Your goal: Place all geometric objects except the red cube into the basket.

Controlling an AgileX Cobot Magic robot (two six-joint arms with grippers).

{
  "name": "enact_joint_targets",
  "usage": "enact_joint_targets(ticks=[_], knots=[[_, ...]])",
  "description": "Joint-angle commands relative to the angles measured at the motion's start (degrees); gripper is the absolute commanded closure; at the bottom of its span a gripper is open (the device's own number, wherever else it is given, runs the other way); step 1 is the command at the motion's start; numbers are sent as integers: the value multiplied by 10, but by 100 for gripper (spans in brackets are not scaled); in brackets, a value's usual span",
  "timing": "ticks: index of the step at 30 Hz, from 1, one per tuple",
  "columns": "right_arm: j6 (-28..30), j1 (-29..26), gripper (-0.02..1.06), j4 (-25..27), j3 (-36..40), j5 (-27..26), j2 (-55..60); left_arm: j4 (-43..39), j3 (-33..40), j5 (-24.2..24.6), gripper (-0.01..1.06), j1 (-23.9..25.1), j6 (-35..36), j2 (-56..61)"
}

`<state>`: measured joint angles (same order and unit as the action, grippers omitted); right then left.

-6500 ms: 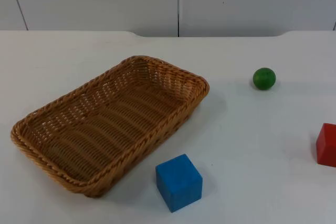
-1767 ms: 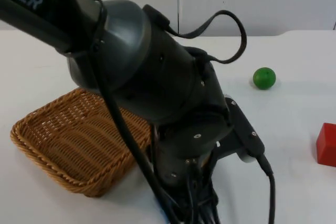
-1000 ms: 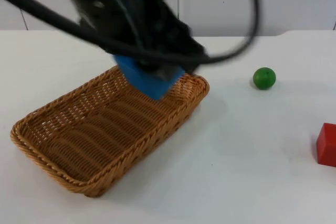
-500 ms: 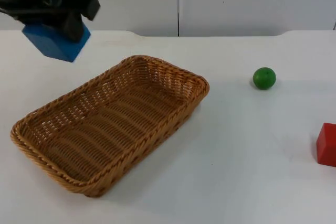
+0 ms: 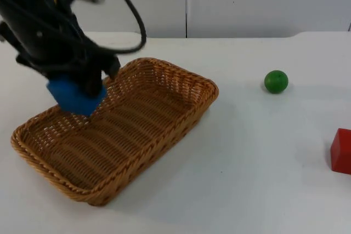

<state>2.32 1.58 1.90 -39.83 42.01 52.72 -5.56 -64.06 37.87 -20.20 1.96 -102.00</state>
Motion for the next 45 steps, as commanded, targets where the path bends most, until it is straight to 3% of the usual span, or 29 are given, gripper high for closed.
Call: enact_joint_targets(ticks=[1,9,12,15,17,18,23,29,38,45], knots=[[-1,-3,-1,4,-3,-7,0,13,-3,-9,105,2,-2,-24],[-1,-3,-1,4,-3,-9,0,19,-3,-14,105,-6,-2,-76],[-1,-3,-1,4,-3,-12,0,19,-3,-17,100,-12,-4,-80],[-1,-3,-1,4,-3,-13,0,21,-3,-26,81,-19,-4,-83],[-1,-3,-1,4,-3,-13,0,38,-3,-26,59,-19,-4,-83],[-1,-3,-1,4,-3,-13,0,38,-3,-26,59,-19,-4,-83],[-1,-3,-1,4,-3,-13,0,56,-3,-1,2,-19,-4,-81],[-1,-3,-1,4,-3,-14,0,78,-3,38,0,-19,-5,-51],[-1,-3,-1,4,-3,-14,0,72,-3,69,0,-18,-20,97],[-1,-3,-1,4,-3,-7,0,50,-3,125,0,23,-20,153]])
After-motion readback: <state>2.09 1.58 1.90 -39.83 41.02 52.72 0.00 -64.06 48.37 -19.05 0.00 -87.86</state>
